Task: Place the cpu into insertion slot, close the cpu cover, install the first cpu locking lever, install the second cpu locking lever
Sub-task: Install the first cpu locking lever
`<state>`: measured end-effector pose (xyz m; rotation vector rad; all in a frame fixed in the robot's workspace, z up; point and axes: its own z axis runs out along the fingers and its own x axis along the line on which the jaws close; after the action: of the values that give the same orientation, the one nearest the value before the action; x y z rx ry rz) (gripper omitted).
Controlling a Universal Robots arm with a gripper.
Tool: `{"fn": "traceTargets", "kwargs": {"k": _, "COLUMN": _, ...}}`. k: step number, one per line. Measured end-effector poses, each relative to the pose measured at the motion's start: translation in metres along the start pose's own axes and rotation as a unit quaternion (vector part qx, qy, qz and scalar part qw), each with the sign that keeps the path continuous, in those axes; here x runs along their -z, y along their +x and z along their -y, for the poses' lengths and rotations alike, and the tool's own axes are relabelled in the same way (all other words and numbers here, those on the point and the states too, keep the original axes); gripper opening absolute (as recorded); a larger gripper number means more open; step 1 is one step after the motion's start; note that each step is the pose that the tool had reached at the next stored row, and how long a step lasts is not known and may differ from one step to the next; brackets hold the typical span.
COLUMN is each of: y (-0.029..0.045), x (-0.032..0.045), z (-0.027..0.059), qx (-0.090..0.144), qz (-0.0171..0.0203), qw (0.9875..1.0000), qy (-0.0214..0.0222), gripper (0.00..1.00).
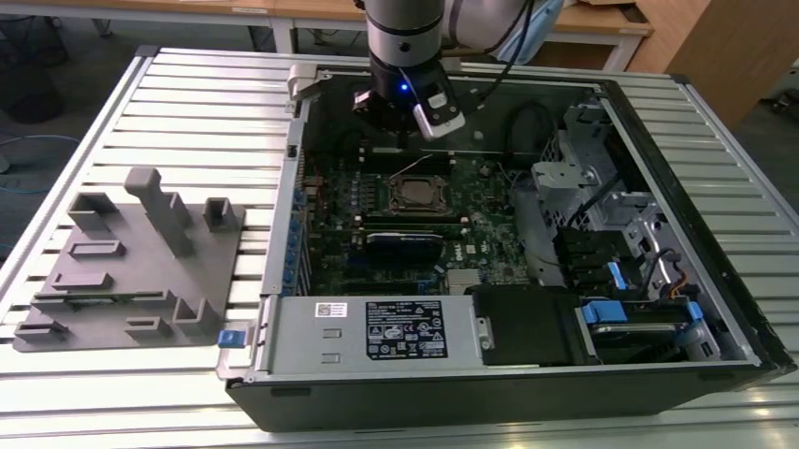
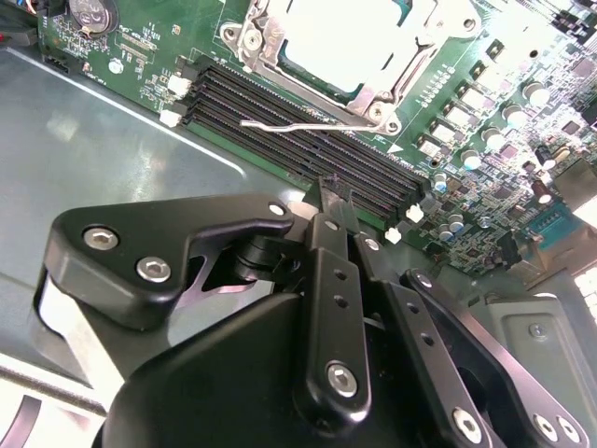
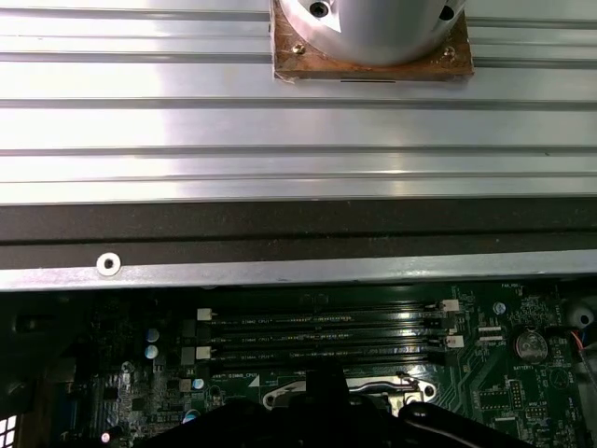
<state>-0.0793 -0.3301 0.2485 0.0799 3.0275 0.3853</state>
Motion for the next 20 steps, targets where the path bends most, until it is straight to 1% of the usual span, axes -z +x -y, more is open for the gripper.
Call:
{"fn": "traceTargets", "kwargs": {"k": 7, "y": -0.0012, "x": -0.0005, "z": 0.0004, "qx": 0.000, "qz": -0.0005, "qw": 1.0000, "qy": 0.0000, "gripper": 0.11}}
{"fn": "traceTargets", "kwargs": {"k": 12, "y": -0.0034, "x": -0.0054, "z": 0.0030, "qx": 0.000, "qz": -0.0014, "qw": 1.0000, "qy": 0.0001, "gripper": 0.11}}
{"fn": "traceTargets", "kwargs": {"k": 16, "y": -0.0077, "x": -0.0076, "z": 0.0046, "qx": -0.001, "qz": -0.0025, "qw": 1.0000, "qy": 0.0002, "gripper": 0.11}}
{"fn": "traceTargets", "kwargs": {"k": 20, "y": -0.0103, "x": -0.0108, "z": 0.0060, "qx": -0.001, "qz": -0.0026, "qw": 1.0000, "qy": 0.0002, "gripper": 0.11}}
